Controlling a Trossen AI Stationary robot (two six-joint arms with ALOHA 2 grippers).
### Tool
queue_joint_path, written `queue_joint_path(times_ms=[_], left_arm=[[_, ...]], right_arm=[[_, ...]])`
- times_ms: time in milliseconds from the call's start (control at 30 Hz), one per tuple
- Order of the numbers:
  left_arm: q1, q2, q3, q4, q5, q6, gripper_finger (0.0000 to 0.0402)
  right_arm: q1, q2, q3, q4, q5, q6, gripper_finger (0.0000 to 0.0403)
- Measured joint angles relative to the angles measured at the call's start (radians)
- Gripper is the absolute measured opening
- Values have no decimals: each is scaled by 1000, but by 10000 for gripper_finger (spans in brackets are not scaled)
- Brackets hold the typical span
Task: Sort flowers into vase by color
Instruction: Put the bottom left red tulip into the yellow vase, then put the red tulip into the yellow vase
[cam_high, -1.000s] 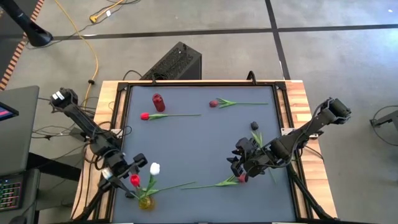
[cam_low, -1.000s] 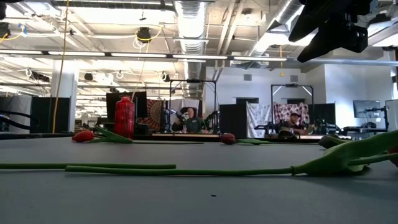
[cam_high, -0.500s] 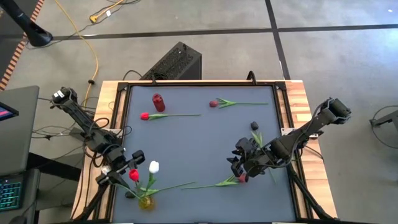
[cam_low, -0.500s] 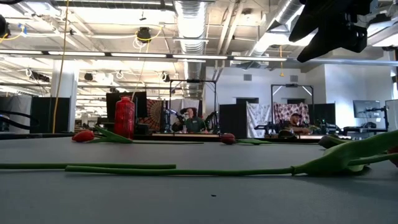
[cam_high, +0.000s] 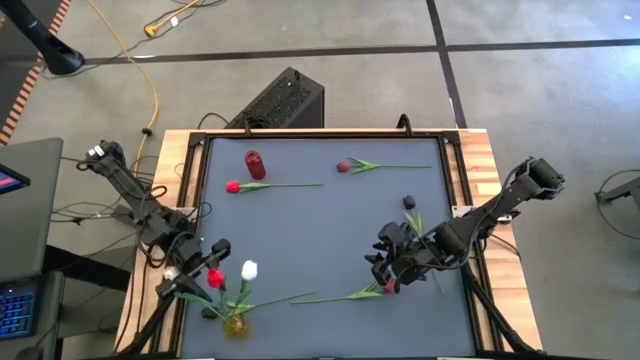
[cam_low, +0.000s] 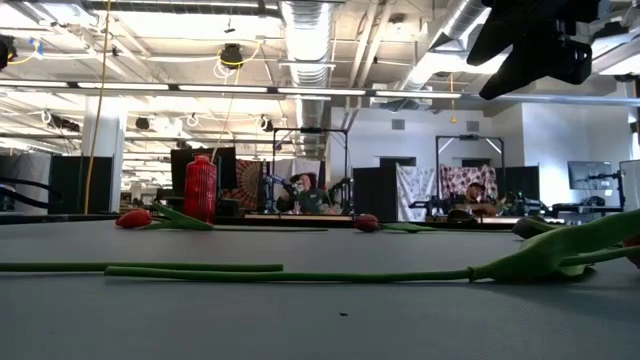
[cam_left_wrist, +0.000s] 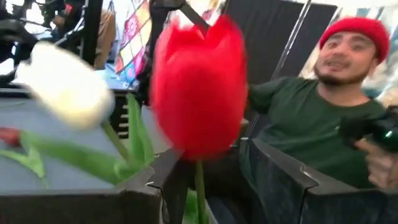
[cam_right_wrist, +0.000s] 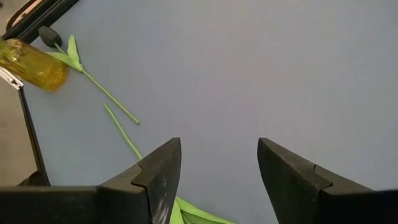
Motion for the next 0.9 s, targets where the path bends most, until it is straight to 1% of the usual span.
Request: queue_joint_path(times_ms=[100,167,267,400,600,700,800,900], left_arm=[[0,12,87,-103,14,34,154],[0,21,155,-231,12,44,154],[0,47,251,-427,-36,45,154],[0,96,355,-609,-81,25,154],[0,184,458,-782,-99,-33,154],[0,222,501,-815,-92,-44,154],[0,248,558,-836,-65,-41,154],[0,275,625,-936,-64,-72,154]], right_arm=[[0,0,0,0,0,0,240],[0,0,0,0,0,0,240],[0,0,0,0,-1,0,240],[0,0,0,0,-1,-1,240],[0,0,0,0,-1,-10,240],[0,0,0,2,-2,-23,240],[0,0,0,8,-5,-34,240],[0,0,0,8,-8,-34,240]])
